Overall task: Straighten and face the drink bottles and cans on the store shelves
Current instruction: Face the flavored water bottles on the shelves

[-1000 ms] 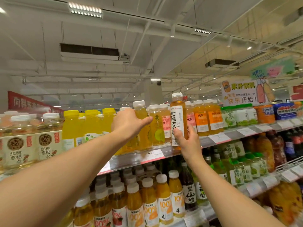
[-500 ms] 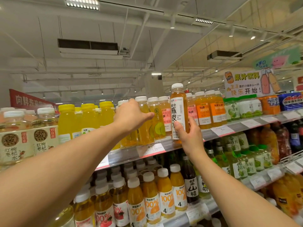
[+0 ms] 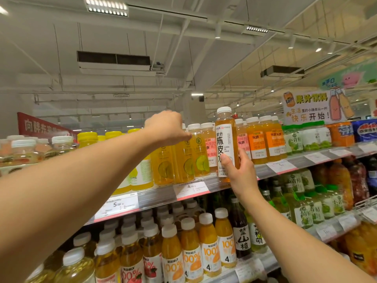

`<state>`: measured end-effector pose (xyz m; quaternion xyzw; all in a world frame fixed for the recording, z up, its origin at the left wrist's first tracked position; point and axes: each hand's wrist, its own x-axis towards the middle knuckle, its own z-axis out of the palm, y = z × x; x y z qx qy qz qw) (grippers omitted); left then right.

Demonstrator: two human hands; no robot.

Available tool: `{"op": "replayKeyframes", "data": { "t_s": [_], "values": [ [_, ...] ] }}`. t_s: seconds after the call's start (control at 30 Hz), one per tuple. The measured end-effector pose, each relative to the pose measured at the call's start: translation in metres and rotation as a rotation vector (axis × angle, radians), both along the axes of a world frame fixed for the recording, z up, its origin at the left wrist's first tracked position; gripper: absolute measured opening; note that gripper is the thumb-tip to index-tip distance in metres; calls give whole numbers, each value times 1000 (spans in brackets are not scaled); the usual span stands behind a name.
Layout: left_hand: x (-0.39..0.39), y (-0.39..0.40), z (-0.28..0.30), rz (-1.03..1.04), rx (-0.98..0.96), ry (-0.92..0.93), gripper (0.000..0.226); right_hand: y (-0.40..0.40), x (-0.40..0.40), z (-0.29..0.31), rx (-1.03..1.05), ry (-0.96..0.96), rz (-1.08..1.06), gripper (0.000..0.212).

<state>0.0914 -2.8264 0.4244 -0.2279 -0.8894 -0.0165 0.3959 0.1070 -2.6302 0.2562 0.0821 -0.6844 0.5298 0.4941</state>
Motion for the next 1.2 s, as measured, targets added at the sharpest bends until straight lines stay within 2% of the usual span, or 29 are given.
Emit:
{"op": "replayKeyframes", "data": {
  "t_s": [0.07,0.23,0.33,0.47,0.57,0.67,0.73,0.87,1.0,1.1,1.2],
  "values": [
    [1,-1,9,-9,-56,59,39,0,0,0,5,4,-1,57],
    [-12,0,28,-108,-93,-242,37,1,0,0,5,9,9,54],
    [-18,-2,28,-195,-54,-303,35,0,2,-1,10,10,23,58],
    [-27,-10,22,-206,-59,-308,38,1,1,-1,17,8,27,57],
    [-31,-14,18,-166,-131,-307,45,1,0,-1,18,3,16,55],
    [-31,-18,21,-151,-102,-342,64,1,1,-1,14,-2,13,55],
    [-29,-25,25,-110,-109,-300,69,2,0,-1,11,-17,18,55],
    [-24,-40,29,93,-243,-130,59,0,0,-4,10,-34,10,53],
    [-21,-44,27,109,-187,-110,39,-5,2,-5,5,-2,-22,59],
    [-22,-46,26,146,-162,-82,33,-5,4,-5,0,14,-28,58],
    [-27,-47,24,133,-162,-128,31,-8,9,-4,12,26,-27,55]
  ]
}}
